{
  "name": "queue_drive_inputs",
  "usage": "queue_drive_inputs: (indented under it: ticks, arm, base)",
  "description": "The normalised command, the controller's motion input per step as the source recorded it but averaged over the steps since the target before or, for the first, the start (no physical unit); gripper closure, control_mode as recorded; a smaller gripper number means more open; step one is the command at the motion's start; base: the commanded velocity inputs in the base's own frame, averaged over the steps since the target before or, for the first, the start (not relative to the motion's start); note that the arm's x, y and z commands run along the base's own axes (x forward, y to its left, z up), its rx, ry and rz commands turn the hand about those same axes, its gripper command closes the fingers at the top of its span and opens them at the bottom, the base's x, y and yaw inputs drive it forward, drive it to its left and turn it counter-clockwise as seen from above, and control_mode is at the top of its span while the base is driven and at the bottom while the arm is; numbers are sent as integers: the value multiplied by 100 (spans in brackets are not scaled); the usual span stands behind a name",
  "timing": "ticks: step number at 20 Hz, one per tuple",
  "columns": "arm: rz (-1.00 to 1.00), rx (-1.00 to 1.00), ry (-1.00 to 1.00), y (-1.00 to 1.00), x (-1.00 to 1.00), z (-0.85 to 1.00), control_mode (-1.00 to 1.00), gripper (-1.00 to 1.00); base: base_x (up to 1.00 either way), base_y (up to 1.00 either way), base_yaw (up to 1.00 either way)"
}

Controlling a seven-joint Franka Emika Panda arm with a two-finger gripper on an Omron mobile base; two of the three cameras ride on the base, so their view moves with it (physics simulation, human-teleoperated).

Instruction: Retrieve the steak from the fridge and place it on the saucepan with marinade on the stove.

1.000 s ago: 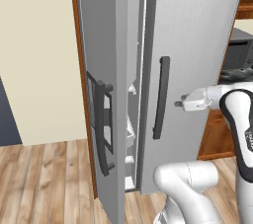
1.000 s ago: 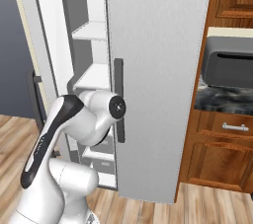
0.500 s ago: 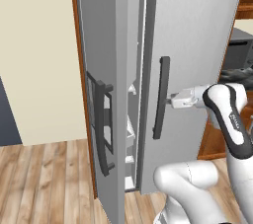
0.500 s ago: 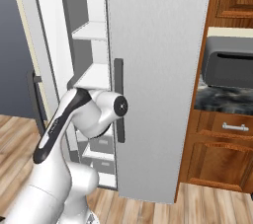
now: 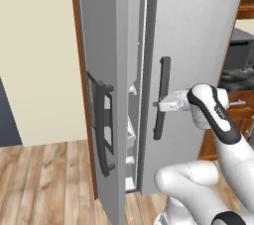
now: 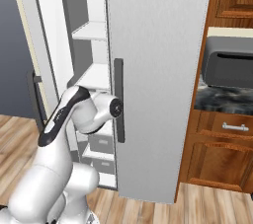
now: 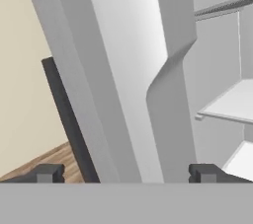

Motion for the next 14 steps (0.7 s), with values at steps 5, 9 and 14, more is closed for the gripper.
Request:
queue_drive_inputs:
  ticks: [5,9,14]
  arm:
    - [2,3,0,20,44,-21,-100,-100]
    - [1,5,-1,21,52,-20,-100,-100]
    - [2,4,-3,28,40,-25,-100,-100]
  base:
    - [0,0,0]
    - [0,0,0]
    - [0,0,0]
